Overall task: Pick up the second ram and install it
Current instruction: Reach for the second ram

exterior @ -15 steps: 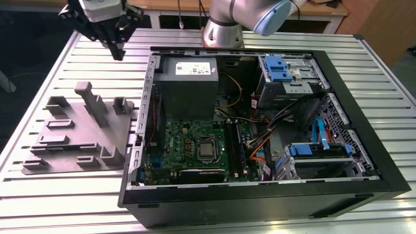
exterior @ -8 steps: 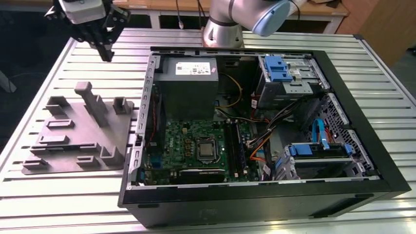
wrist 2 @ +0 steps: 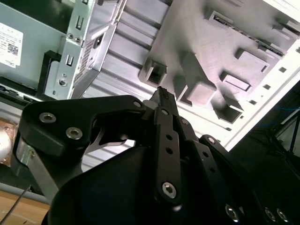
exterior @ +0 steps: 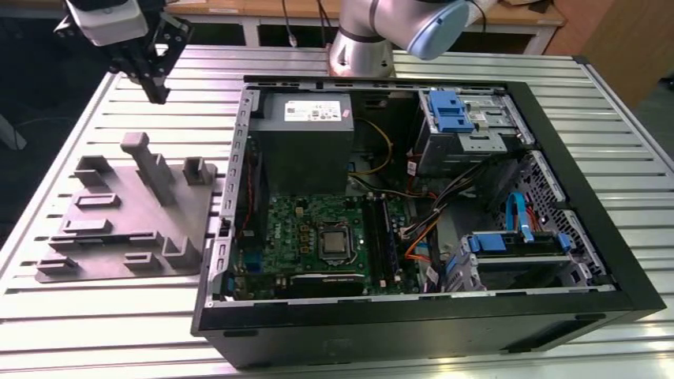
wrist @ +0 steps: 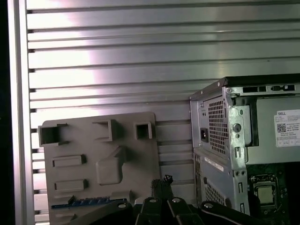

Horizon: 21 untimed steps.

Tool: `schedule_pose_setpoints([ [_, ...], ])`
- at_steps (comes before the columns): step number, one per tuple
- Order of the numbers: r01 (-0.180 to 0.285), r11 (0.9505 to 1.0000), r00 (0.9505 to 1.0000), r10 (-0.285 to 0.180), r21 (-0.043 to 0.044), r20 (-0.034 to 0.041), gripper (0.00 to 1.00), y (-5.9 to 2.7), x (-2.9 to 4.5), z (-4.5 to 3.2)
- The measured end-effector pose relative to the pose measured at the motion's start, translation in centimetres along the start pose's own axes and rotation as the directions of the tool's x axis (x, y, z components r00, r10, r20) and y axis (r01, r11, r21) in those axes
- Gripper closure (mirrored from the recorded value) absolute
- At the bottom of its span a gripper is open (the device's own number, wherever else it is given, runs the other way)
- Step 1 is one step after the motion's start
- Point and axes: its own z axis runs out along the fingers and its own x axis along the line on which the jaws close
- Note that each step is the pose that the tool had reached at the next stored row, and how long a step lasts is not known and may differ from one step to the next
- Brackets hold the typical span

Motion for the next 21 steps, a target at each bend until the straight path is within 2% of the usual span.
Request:
schedule_pose_setpoints([
  [8,0.000,1.0000,1.0000,0.000,-0.0001,0.0001,0.90,-0.18,1.17,0.49],
  [21,0.000,1.0000,1.0000,0.000,0.0000,0.0000,0.90,-0.51,1.84,1.06],
])
